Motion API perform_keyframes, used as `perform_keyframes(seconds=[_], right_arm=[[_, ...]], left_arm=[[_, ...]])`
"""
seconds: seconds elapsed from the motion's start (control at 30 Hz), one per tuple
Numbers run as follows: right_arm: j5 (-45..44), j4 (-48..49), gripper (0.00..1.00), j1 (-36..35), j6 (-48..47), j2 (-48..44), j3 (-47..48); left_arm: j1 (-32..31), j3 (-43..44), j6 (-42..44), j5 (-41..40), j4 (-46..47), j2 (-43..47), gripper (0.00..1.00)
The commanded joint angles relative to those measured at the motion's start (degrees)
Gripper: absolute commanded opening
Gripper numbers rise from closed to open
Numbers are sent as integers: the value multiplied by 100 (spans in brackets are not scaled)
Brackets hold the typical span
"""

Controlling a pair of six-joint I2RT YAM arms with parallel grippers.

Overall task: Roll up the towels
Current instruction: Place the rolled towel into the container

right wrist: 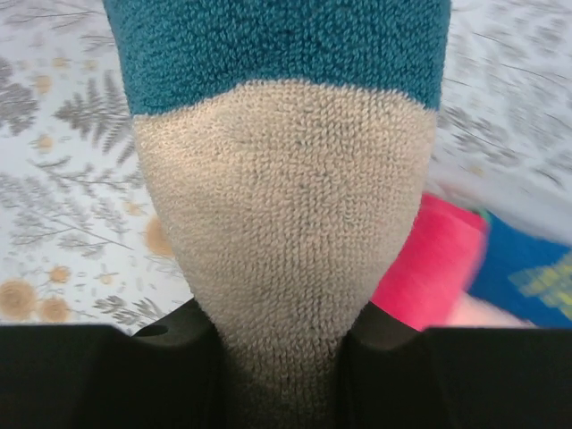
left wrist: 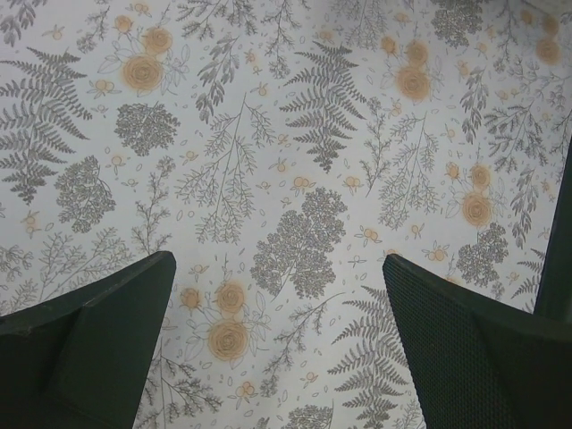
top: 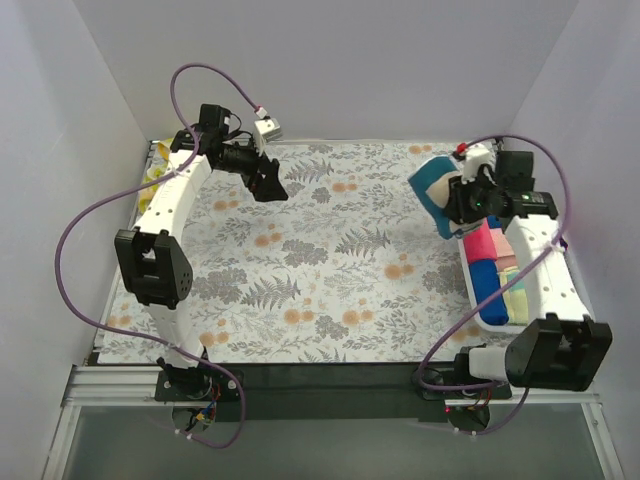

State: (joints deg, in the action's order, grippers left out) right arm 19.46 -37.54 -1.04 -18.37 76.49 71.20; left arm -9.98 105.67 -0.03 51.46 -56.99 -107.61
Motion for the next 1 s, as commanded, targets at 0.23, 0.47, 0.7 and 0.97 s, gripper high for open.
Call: perform_keyframes(seconds=[0.23,0.47,0.7,0.97], right_arm=[[-1700,-1326,1,2131,-1545,-1768,-158],[-1841,-1414,1,3864,-2785,-1875,-422],[-1762,-923,1,4981,-3743,-1892,-949],[-1762,113,1,5096,-3780,-1875,-1873]], left_arm=[[-4,683,-32,224,-295,-234,98],[-13,788,-23,294,-304,-313,98],[-4,798,179,233,-400,-322,98],[-4,411,109,189,-216,-181,98]])
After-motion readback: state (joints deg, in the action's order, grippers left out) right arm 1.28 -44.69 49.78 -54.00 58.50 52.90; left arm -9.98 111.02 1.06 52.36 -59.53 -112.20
